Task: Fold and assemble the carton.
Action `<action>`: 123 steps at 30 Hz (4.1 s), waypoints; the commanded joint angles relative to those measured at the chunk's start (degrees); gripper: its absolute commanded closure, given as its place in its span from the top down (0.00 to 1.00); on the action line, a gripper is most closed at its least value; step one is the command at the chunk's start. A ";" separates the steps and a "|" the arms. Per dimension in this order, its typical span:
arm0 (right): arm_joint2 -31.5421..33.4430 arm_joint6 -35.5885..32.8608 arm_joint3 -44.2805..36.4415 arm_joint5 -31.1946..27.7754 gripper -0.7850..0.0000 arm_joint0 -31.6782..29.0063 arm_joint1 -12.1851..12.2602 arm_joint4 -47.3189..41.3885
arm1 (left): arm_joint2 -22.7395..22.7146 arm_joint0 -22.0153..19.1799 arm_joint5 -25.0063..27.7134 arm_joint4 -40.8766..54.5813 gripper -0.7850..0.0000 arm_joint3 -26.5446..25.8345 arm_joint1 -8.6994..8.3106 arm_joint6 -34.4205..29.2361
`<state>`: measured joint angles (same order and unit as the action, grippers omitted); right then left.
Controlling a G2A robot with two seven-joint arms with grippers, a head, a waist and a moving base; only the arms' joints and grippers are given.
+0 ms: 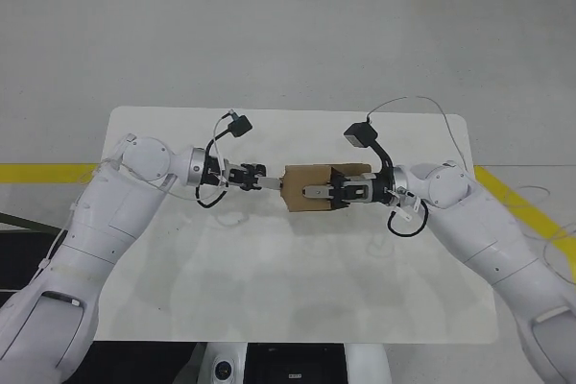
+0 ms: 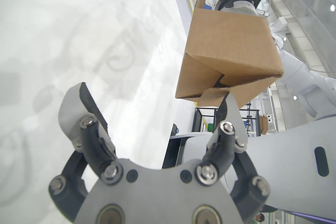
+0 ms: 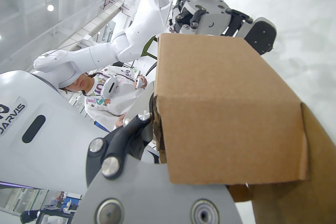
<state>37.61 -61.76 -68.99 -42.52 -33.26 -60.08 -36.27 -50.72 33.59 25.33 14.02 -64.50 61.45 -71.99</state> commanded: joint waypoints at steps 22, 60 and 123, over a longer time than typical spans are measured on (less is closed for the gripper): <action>-2.39 1.05 0.94 -1.05 0.00 1.01 -1.09 -1.83 | 0.62 -0.12 1.49 3.24 1.00 0.59 0.86 -1.04; -3.81 2.24 1.92 -2.24 0.00 0.71 -1.29 -4.18 | 2.41 -0.37 2.62 6.58 1.00 3.82 2.85 -1.16; -5.51 -5.29 11.71 5.30 0.00 3.32 -3.54 -7.21 | -2.01 1.42 12.62 5.25 1.00 4.55 0.18 5.66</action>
<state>32.33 -66.55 -58.08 -37.73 -30.20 -63.32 -43.49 -52.32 34.80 37.19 20.41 -59.28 61.90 -67.13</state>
